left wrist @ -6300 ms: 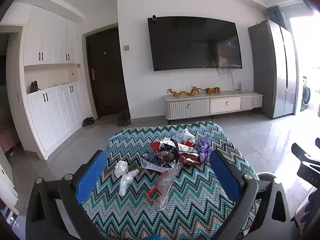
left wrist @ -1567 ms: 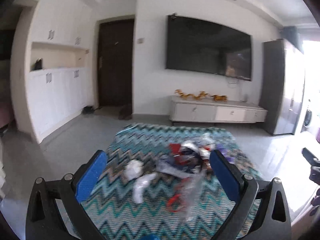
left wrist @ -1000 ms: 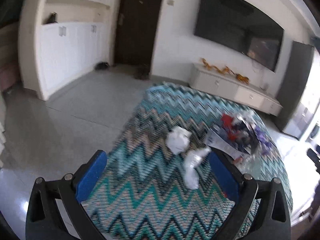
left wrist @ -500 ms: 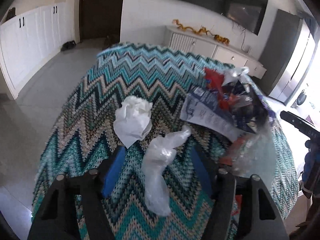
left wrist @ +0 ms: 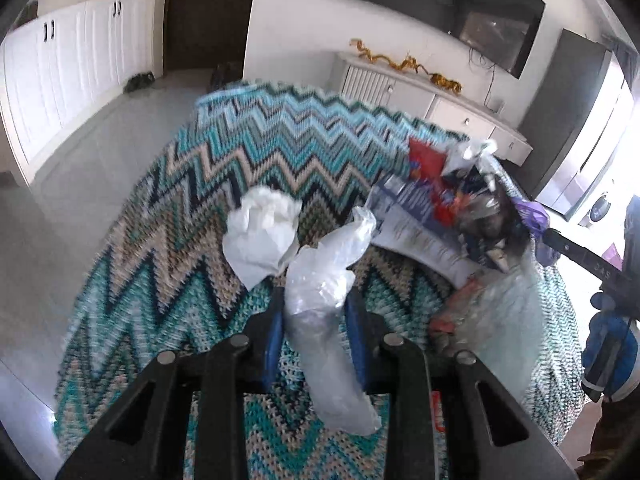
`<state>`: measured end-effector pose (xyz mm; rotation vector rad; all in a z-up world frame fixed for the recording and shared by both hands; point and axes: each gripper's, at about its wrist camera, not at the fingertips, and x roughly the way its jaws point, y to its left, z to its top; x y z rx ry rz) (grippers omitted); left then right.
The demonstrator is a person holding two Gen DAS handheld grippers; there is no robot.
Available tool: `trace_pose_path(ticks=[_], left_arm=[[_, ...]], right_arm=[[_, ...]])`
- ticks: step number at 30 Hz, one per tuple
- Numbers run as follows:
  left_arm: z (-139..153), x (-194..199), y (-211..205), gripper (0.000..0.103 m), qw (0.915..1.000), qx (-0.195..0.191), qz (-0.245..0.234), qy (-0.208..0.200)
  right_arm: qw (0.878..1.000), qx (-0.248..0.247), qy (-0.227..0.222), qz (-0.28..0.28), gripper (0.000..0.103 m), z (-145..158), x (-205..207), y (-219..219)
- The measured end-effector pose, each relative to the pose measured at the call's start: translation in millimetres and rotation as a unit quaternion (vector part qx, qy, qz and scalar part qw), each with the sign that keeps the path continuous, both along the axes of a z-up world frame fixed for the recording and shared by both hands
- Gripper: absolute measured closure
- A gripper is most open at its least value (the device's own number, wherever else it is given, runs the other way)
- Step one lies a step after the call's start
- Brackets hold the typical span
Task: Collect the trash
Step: 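Carry both items over the black bin and open both tools to drop them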
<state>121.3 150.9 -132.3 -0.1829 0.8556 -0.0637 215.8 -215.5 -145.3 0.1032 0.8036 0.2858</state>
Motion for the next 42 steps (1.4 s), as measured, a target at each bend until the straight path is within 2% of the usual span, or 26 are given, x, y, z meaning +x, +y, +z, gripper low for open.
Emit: trace_pose_path(ticks=[2,6,10,11,12,14,16,18,19,21,25,28,30,32,36,39,41,42], left_arm=[[14,-4,-7,0.076,0.9999,0.005,-0.007,-0.013],[47,-5,-50,0.076,0.9969,0.011,-0.068,-0.039],[70,9,-136,0.076,0.9840,0.011,-0.172,-0.045],[72,12,-160,0.076,0.9791,0.008,-0.198,-0.044],[75,18,-195,0.076,0.9705,0.004,-0.238,-0.040],[75,23,-245,0.076,0.9577,0.004,-0.286,-0.034],[66,31,-313,0.075,0.9365,0.008,-0.350,-0.018],[55,35,-361,0.075,0.9230,0.010,-0.385,0.000],[44,41,-391,0.074,0.9138,0.006,-0.406,0.019],[23,49,-438,0.073,0.9011,0.002,-0.430,0.052],[-18,62,-505,0.073,0.8828,-0.005,-0.457,0.107],[-39,65,-531,0.068,0.8772,-0.001,-0.462,0.130],[-47,69,-540,0.056,0.8744,-0.005,-0.463,0.144],[-53,71,-539,0.050,0.8758,-0.013,-0.458,0.151],[-44,72,-525,0.047,0.8754,-0.048,-0.454,0.159],[-18,64,-506,0.047,0.8814,-0.055,-0.452,0.124],[8,57,-484,0.047,0.8898,-0.058,-0.444,0.086],[25,53,-465,0.047,0.8969,-0.063,-0.434,0.060]], right_arm=[[1.000,0.004,-0.018,-0.006,0.064,12,-13,-10],[0.998,0.015,-0.047,-0.038,0.064,31,-42,-44],[0.993,0.015,-0.058,-0.106,0.064,35,-73,-106],[0.991,0.013,-0.055,-0.123,0.064,33,-78,-122],[0.988,0.011,-0.051,-0.144,0.064,28,-84,-142],[0.981,0.007,-0.035,-0.190,0.063,14,-96,-183],[0.973,0.001,-0.012,-0.231,0.063,-4,-105,-219],[0.964,0.004,0.017,-0.265,0.063,-28,-111,-253],[0.960,0.006,0.033,-0.278,0.063,-41,-115,-266],[0.954,0.010,0.060,-0.293,0.063,-64,-115,-287],[0.943,0.019,0.099,-0.317,0.056,-100,-114,-315],[0.938,0.011,0.117,-0.327,0.050,-115,-111,-328],[0.934,0.009,0.126,-0.334,0.046,-121,-111,-335],[0.931,0.008,0.126,-0.341,0.046,-120,-117,-338],[0.928,0.005,0.118,-0.354,0.044,-105,-128,-335],[0.932,0.002,0.094,-0.350,0.044,-82,-134,-325],[0.937,-0.003,0.074,-0.342,0.044,-65,-136,-315],[0.940,-0.005,0.062,-0.336,0.044,-53,-134,-308]])
